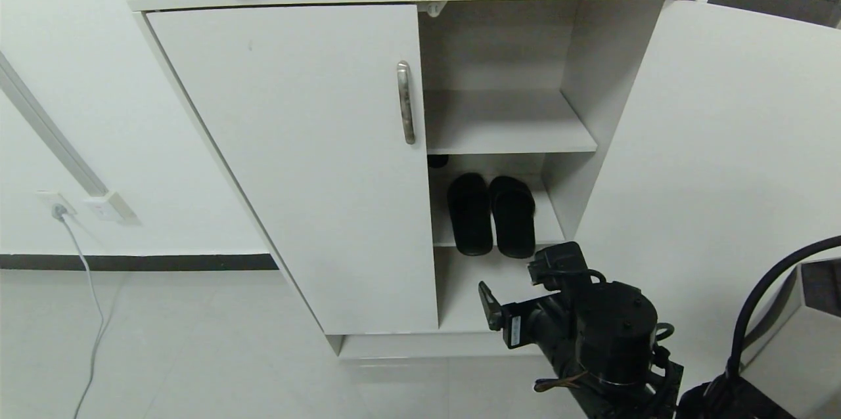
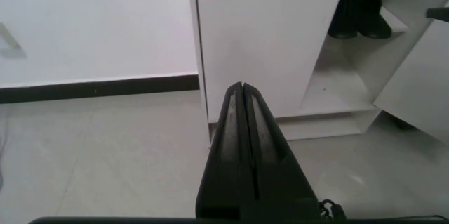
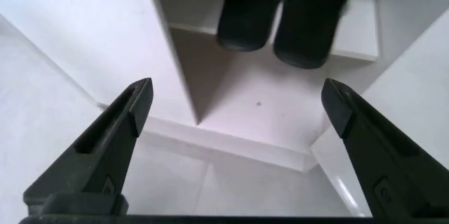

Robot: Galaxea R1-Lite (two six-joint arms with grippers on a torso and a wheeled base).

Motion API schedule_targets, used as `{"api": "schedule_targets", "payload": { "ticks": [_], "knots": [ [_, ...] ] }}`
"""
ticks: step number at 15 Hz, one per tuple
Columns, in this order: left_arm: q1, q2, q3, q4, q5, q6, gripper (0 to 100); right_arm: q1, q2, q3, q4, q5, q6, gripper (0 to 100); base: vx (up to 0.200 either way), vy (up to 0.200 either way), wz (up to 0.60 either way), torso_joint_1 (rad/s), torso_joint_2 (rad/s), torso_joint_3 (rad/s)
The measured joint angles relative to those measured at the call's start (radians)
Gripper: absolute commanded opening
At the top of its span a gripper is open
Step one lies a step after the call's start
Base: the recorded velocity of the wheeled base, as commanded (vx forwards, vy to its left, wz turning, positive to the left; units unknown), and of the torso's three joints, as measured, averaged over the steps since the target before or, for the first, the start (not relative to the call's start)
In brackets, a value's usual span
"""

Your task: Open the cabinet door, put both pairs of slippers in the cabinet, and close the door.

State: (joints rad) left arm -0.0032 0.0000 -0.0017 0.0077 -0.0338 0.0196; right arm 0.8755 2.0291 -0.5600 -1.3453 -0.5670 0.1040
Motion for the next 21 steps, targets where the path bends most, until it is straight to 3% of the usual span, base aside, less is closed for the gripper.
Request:
{"api": "schedule_targets", "payload": {
  "ticks": [11, 21],
  "knots": [
    [0.0, 0.0, 0.0, 0.0, 0.0, -0.001, 0, 0.001, 0.017, -0.006, -0.001, 0.003, -0.001, 100, 0.0, 0.0, 0.0, 0.0, 0.0, 0.007],
    [0.0, 0.0, 0.0, 0.0, 0.0, 0.001, 0, 0.003, 0.029, -0.004, -0.018, 0.001, -0.003, 100, 0.0, 0.0, 0.0, 0.002, 0.0, 0.166]
  ]
}}
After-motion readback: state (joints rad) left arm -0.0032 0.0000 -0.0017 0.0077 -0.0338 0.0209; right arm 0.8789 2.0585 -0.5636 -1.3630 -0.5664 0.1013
